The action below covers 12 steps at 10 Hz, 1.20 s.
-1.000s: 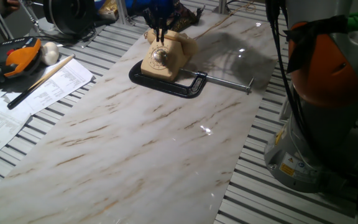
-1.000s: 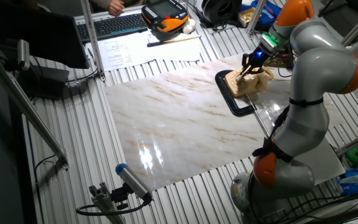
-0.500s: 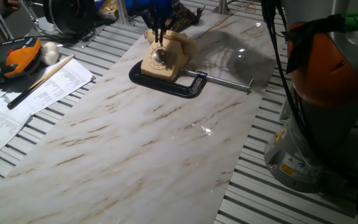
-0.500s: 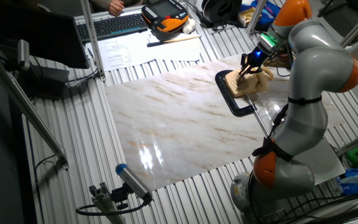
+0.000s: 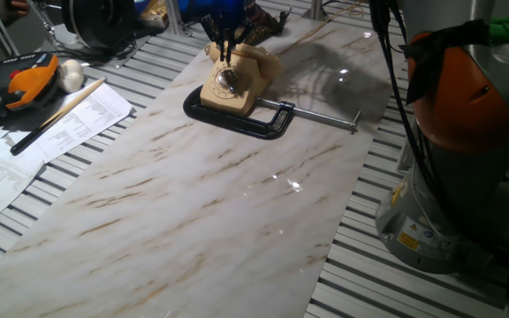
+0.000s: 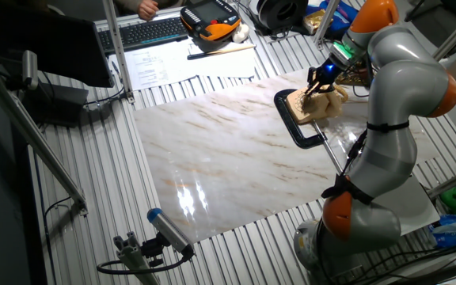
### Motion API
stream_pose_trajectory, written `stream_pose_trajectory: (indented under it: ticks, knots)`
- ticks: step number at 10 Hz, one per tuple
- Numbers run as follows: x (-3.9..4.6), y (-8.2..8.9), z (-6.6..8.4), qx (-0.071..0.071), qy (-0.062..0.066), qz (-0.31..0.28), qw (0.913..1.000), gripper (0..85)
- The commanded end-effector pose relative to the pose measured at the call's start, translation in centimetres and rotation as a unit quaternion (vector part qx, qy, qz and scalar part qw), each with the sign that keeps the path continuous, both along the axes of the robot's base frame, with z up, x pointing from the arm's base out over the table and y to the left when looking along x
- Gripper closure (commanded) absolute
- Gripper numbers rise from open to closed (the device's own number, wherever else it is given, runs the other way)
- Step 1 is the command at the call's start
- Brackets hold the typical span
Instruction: Dial a number on an old rotary phone
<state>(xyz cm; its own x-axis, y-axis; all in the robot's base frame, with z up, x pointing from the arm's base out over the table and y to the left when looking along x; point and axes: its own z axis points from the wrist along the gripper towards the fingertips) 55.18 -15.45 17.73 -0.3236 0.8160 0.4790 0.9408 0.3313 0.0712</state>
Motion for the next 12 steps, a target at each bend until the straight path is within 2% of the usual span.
stream_pose_trajectory:
  ticks: [1, 12]
  knots:
    - [-0.01, -0.1, -0.1, 0.002, 0.000, -0.001, 1.0000, 85.0]
    - [-0.33, -1.2, -0.9, 0.017, 0.008, -0.009, 0.9998, 85.0]
